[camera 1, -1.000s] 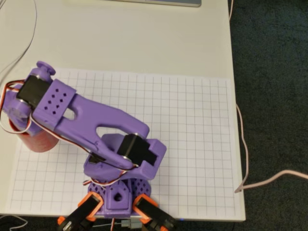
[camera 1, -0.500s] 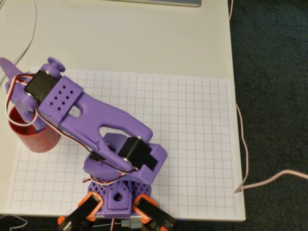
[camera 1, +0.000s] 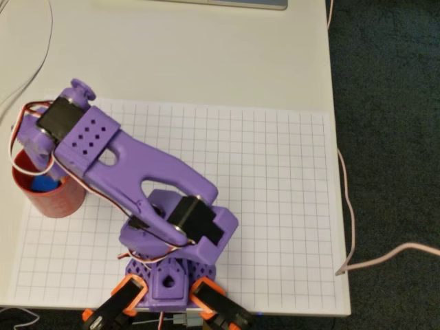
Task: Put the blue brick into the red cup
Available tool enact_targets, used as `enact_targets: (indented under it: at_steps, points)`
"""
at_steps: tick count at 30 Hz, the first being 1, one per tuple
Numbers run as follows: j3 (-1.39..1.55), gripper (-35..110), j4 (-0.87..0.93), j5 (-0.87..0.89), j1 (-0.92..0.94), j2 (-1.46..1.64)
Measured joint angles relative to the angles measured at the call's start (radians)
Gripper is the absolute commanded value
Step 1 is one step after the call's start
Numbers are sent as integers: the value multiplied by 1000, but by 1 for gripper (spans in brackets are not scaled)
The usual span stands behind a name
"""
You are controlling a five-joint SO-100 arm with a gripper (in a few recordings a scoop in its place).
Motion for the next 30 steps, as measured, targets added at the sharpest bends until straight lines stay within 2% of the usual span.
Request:
enact_targets:
  at_steps: [5, 10, 15, 22, 27, 30]
  points:
    - [63, 0, -152, -58, 250, 21]
    - [100, 0, -307, -129, 693, 18]
    - [94, 0, -351, -189, 1060, 77]
    - [114, 0, -333, -256, 1262, 485]
    - [161, 0, -218, -279, 1259, 853]
    - [166, 0, -137, -278, 1215, 962]
